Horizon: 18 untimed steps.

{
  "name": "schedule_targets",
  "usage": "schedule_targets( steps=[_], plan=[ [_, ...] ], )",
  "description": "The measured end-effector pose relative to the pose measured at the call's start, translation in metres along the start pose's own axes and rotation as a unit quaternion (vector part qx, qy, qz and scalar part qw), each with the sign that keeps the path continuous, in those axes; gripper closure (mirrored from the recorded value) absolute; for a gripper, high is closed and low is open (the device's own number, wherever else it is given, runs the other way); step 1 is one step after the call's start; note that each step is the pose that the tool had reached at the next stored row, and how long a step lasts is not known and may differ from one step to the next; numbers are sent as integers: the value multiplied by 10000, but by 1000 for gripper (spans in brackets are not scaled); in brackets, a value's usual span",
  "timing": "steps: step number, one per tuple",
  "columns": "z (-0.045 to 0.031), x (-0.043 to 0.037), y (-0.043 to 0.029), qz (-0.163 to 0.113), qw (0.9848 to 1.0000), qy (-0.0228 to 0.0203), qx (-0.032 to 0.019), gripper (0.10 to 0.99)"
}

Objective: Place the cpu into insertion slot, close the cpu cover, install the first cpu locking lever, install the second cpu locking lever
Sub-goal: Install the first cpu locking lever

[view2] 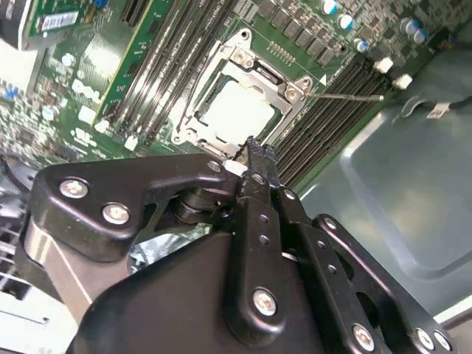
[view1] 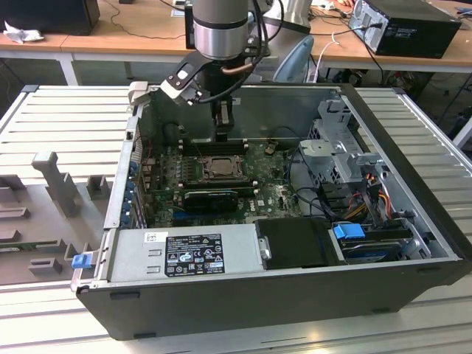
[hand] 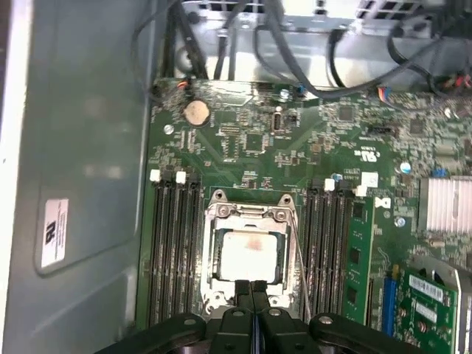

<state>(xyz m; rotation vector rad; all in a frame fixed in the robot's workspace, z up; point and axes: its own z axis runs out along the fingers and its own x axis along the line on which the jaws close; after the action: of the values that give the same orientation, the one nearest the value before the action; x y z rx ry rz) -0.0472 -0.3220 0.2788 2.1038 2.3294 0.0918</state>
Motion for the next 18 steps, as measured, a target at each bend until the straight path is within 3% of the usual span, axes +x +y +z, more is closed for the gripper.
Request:
schedule_targets(
  steps=[2, 5, 6, 9, 13, 14, 16, 18],
  plan=[
    [1, 0, 0, -380, 9993, 17, 15, 980],
    [1, 1, -12, -587, 9983, 22, 23, 980],
    [2, 1, -13, -734, 9973, 26, 30, 980],
    [8, 1, -14, -1258, 9920, 49, 51, 980],
    [12, 1, -14, -1658, 9861, 66, 68, 980],
    [13, 1, -14, -1815, 9833, 74, 73, 980],
    [13, 1, -14, -1927, 9812, 79, 78, 980],
    [13, 1, -14, -2104, 9775, 86, 84, 980]
  ],
)
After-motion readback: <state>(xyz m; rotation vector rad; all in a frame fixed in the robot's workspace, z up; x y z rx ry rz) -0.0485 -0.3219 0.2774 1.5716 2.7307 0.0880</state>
